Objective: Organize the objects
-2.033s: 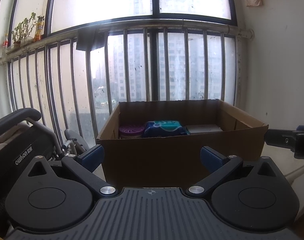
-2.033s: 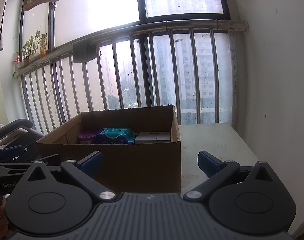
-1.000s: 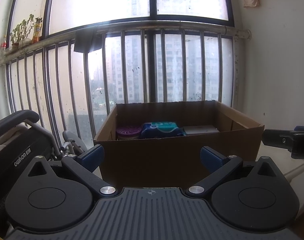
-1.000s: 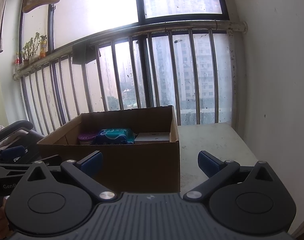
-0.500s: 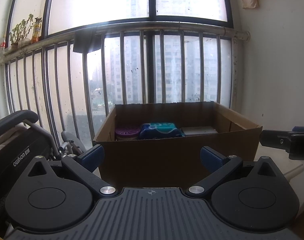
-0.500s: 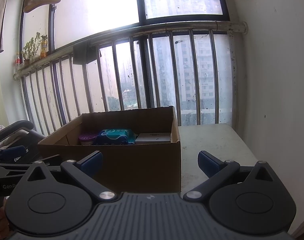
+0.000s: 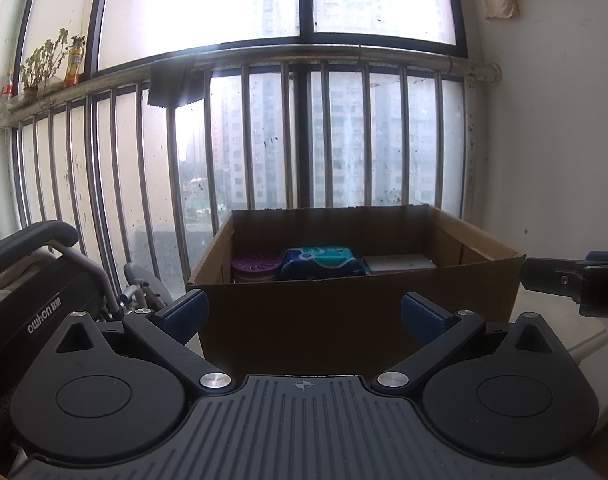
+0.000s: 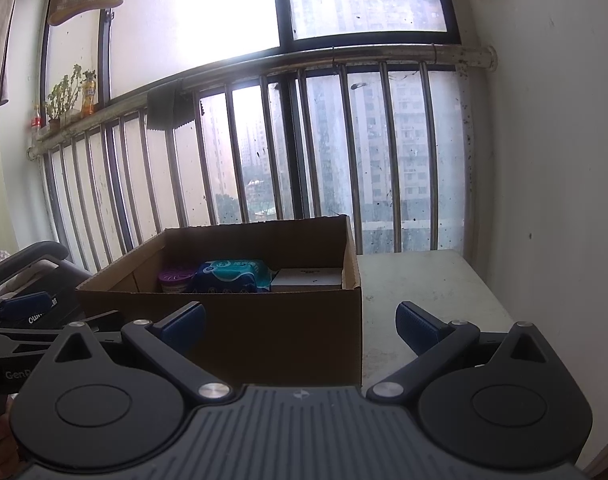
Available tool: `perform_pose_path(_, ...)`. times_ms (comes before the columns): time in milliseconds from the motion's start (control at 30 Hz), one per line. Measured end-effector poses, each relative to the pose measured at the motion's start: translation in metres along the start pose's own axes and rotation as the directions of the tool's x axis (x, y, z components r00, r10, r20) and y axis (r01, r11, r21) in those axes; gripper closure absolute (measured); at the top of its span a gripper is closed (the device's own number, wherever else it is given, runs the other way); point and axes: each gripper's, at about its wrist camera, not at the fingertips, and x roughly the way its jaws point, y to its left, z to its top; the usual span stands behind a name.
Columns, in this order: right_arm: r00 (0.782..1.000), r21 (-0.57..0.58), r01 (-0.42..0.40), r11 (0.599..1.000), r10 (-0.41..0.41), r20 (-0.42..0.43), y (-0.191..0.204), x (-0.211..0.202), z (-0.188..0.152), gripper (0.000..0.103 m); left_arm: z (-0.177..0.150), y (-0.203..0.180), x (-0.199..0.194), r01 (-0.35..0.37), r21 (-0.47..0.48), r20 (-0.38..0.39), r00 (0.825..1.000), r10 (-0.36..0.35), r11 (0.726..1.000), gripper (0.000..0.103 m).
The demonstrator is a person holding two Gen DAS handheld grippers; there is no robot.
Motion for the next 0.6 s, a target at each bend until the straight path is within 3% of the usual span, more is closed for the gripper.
perform_pose_path(600,1.000,-0.001,0.001,1.000,-0.001,-0.006,0.0001,0.0036,0.0016,0.000,0.0000,0.0007,0.0004,0.002,0.002,-0.004,1.000,-0.002,1.000,0.000)
